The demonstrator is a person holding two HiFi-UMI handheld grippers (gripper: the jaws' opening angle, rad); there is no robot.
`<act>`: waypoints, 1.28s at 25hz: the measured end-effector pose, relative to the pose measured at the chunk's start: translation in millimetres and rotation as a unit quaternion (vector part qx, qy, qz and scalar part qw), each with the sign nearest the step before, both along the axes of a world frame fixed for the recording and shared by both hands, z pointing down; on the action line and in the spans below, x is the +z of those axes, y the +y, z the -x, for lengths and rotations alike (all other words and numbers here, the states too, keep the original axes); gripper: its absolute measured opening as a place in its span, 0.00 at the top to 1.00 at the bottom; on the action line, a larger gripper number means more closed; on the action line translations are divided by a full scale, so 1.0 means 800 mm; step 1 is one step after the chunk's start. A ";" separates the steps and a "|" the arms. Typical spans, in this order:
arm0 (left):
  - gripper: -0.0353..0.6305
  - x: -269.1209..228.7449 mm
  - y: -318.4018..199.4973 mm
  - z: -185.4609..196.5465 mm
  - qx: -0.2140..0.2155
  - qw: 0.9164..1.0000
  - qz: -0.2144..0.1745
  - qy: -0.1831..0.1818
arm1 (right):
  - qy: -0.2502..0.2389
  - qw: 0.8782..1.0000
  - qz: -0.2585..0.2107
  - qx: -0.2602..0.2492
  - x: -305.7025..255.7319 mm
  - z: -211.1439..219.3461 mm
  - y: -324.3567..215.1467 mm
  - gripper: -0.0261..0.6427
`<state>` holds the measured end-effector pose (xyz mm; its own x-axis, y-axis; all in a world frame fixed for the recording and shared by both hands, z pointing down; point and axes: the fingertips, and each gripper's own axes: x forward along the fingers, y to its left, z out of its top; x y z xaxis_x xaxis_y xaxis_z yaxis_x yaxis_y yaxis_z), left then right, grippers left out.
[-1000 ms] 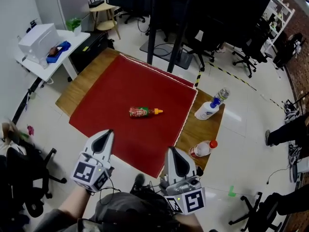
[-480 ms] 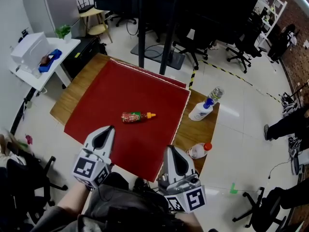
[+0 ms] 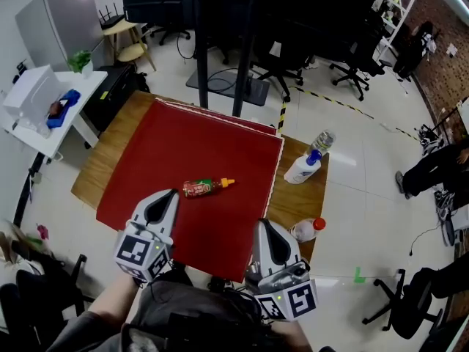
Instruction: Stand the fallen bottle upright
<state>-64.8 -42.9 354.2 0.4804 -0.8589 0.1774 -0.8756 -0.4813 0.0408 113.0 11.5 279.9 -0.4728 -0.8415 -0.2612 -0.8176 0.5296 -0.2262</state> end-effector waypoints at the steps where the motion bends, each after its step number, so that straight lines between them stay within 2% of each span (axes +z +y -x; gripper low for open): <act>1: 0.92 0.007 -0.010 0.003 0.011 1.000 0.003 -0.001 | 0.002 1.000 0.001 0.010 0.000 0.003 -0.007 0.93; 5: 0.92 0.035 -0.050 0.015 0.052 0.998 0.028 -0.001 | 0.003 1.000 0.013 0.029 0.002 0.031 -0.035 0.93; 10: 0.90 0.067 -0.087 0.034 0.078 0.995 0.060 -0.005 | 0.016 0.999 0.024 0.046 0.012 0.068 -0.068 0.93; 16: 0.90 0.099 -0.116 0.031 0.120 0.988 0.089 -0.028 | 0.017 0.996 0.037 0.078 0.023 0.085 -0.097 0.93; 20: 0.89 0.119 -0.136 0.023 0.139 0.985 0.091 -0.052 | 0.022 0.994 0.044 0.096 0.033 0.086 -0.110 0.93; 22: 0.77 0.130 -0.144 0.019 0.147 0.982 0.092 -0.068 | 0.023 0.993 0.044 0.109 0.036 0.082 -0.116 0.93; 25: 0.73 0.148 -0.154 0.013 0.164 0.978 0.098 -0.089 | 0.004 0.992 0.029 0.121 0.027 0.081 -0.129 0.93; 28: 0.65 0.164 -0.158 0.005 0.188 0.970 0.103 -0.117 | -0.003 0.991 0.032 0.128 0.032 0.080 -0.137 0.93; 29: 0.60 0.169 -0.158 0.002 0.195 0.967 0.104 -0.128 | -0.004 0.991 0.034 0.130 0.034 0.079 -0.139 0.93; 32: 0.56 0.183 -0.157 -0.004 0.208 0.961 0.110 -0.148 | -0.007 0.991 0.039 0.131 0.039 0.078 -0.144 0.93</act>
